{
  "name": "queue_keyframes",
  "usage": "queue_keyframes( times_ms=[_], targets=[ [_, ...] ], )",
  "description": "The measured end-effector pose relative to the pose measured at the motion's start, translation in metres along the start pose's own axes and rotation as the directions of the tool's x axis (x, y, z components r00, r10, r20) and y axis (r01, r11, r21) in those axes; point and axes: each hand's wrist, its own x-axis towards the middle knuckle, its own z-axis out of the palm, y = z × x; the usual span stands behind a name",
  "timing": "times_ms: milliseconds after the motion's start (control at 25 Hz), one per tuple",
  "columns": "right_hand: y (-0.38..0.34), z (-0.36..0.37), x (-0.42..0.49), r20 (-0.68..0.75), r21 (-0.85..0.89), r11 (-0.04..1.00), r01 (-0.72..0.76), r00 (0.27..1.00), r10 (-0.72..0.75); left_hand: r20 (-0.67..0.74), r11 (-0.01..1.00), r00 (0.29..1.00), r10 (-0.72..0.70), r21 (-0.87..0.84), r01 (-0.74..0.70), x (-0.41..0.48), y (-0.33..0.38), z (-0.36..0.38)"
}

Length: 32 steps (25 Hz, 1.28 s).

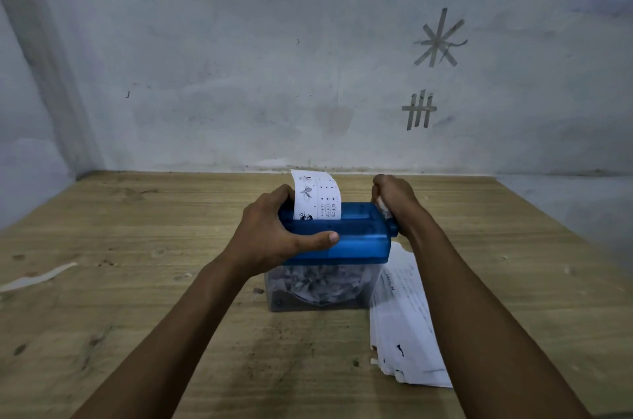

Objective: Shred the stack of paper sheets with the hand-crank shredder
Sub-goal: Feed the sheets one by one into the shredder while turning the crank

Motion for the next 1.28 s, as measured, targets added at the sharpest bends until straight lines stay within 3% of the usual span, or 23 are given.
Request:
queue_keyframes(
  times_ms=[120,200,280,360,560,640,760,1000,1080,1200,1280],
  targets=[
    [0.044,0.008,-0.005,0.174,0.141,0.981,-0.135,0.979,0.11,-0.002,1.0,1.0,0.012,-0.01,-0.012,0.0,0.001,0.001],
    [0.069,0.01,-0.01,0.109,0.238,0.961,-0.139,0.987,0.115,-0.002,1.0,1.0,0.027,0.004,-0.027,0.0,0.005,0.002],
    [0.082,0.008,-0.022,-0.107,0.154,0.988,-0.018,0.994,0.035,-0.028,1.0,0.999,0.018,0.013,-0.018,0.0,0.008,0.003],
    [0.089,0.007,-0.047,-0.235,0.022,0.986,0.164,0.96,-0.155,-0.051,0.999,0.999,0.012,0.036,-0.011,0.0,0.01,0.006],
    [0.067,-0.008,-0.118,-0.305,-0.149,0.873,0.464,0.819,-0.487,-0.041,0.998,0.999,0.019,0.061,-0.016,0.002,0.006,0.007],
    [0.041,-0.014,-0.121,-0.365,-0.19,0.843,0.502,0.761,-0.536,-0.019,0.998,1.0,0.017,0.058,-0.016,0.002,0.003,0.003],
    [-0.002,-0.019,-0.096,-0.431,-0.199,0.9,0.389,0.79,-0.437,0.041,0.999,0.999,0.032,0.013,-0.033,0.002,0.003,-0.003],
    [-0.032,-0.015,-0.01,-0.201,-0.262,0.947,0.188,0.949,-0.244,0.087,0.998,0.995,0.052,-0.028,-0.05,0.006,0.002,-0.003],
    [-0.011,-0.005,0.01,-0.136,-0.165,0.979,0.123,0.98,-0.146,0.082,0.997,0.994,0.071,-0.03,-0.069,0.006,0.003,-0.002],
    [0.034,0.008,0.014,0.075,0.03,0.997,-0.064,0.995,0.062,0.042,0.997,0.996,0.08,-0.007,-0.079,0.006,0.002,0.001],
    [0.058,0.01,-0.003,0.102,0.127,0.987,-0.1,0.991,0.087,-0.005,0.998,0.999,0.052,0.036,-0.052,0.006,0.0,0.003]
  ],
)
